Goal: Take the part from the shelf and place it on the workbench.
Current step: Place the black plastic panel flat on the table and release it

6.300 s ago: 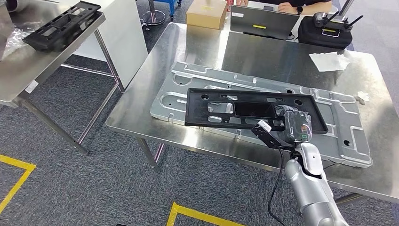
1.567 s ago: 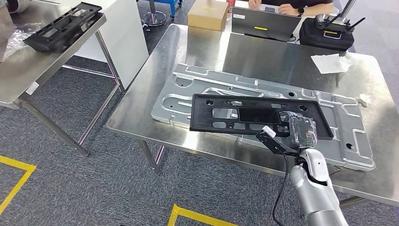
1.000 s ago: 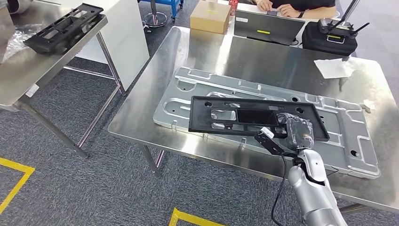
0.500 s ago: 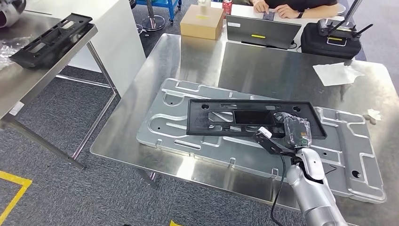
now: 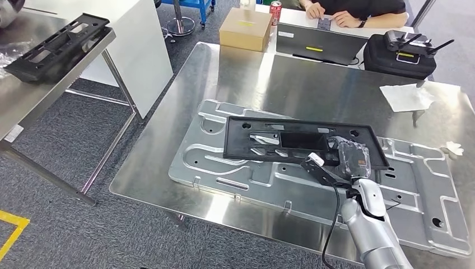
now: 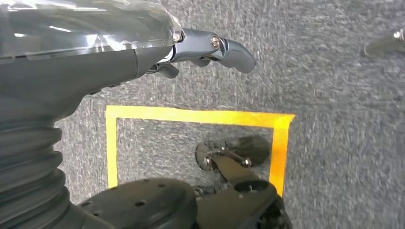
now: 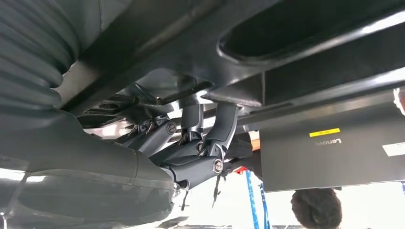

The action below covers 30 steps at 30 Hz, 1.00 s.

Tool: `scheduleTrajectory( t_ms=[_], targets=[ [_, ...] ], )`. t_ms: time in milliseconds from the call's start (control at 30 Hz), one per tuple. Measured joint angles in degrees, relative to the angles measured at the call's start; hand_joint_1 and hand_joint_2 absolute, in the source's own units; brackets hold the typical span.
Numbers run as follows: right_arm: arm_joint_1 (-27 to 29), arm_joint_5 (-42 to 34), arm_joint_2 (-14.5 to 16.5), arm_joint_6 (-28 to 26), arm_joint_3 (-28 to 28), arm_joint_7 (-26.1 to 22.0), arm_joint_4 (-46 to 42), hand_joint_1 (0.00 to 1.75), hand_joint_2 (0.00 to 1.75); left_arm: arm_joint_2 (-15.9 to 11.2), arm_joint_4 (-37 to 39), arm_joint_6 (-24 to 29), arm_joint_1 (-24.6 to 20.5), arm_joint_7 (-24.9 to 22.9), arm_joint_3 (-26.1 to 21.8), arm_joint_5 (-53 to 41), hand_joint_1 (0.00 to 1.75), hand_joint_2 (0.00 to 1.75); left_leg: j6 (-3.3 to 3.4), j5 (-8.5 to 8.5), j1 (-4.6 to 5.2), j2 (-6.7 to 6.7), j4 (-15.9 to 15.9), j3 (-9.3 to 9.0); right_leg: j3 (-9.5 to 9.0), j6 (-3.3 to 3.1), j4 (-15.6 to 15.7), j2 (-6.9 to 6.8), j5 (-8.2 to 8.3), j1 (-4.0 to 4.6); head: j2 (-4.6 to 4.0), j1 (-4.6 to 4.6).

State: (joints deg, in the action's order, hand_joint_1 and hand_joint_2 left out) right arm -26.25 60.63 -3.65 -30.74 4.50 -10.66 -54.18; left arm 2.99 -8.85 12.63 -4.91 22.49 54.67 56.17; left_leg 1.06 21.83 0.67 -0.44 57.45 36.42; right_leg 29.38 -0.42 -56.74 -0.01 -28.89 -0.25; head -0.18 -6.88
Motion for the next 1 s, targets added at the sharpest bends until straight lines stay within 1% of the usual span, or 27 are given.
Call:
scheduleTrajectory(
  t_ms=[167, 300, 500, 1000],
  targets=[
    [0.62, -0.06, 0.00, -0.14, 0.00, -0.18, 0.09, 1.75, 1.75, 0.03, 0.00, -0.15, 0.00, 0.62, 0.00, 0.02, 0.00, 1.75, 0.19, 0.18, 0.05, 0.01, 0.01, -0.15, -0.22, 0.23, 0.21, 0.00, 0.00, -0.03, 0.00, 0.00],
    [0.65, -0.07, 0.00, -0.12, 0.00, -0.19, 0.32, 0.00, 0.00, 0.03, 0.00, -0.86, 0.02, 0.73, 0.01, 0.09, 0.00, 1.75, 0.29, 0.14, 0.07, 0.01, 0.01, -0.18, -0.24, 0.48, 0.22, 0.00, 0.07, -0.04, 0.00, 0.00],
    [0.60, -0.08, 0.00, -0.23, 0.00, -0.24, 0.56, 0.00, 0.00, 0.03, 0.00, -1.73, 0.10, 0.73, 0.02, 0.03, 0.00, 1.75, 0.29, 0.12, 0.06, 0.02, 0.01, -0.40, -0.44, 0.51, 0.22, 0.00, 0.08, -0.01, 0.00, 0.00],
    [0.08, 0.26, 0.03, -0.14, 0.02, -0.36, 1.67, 0.00, 0.00, 0.04, 0.00, -1.77, 0.24, 0.13, 0.02, 0.22, 0.00, 1.75, 0.29, 0.13, 0.01, 0.02, 0.01, -0.41, -0.48, 0.54, 0.20, -0.03, 0.04, 0.05, -0.01, 0.00]
  ],
)
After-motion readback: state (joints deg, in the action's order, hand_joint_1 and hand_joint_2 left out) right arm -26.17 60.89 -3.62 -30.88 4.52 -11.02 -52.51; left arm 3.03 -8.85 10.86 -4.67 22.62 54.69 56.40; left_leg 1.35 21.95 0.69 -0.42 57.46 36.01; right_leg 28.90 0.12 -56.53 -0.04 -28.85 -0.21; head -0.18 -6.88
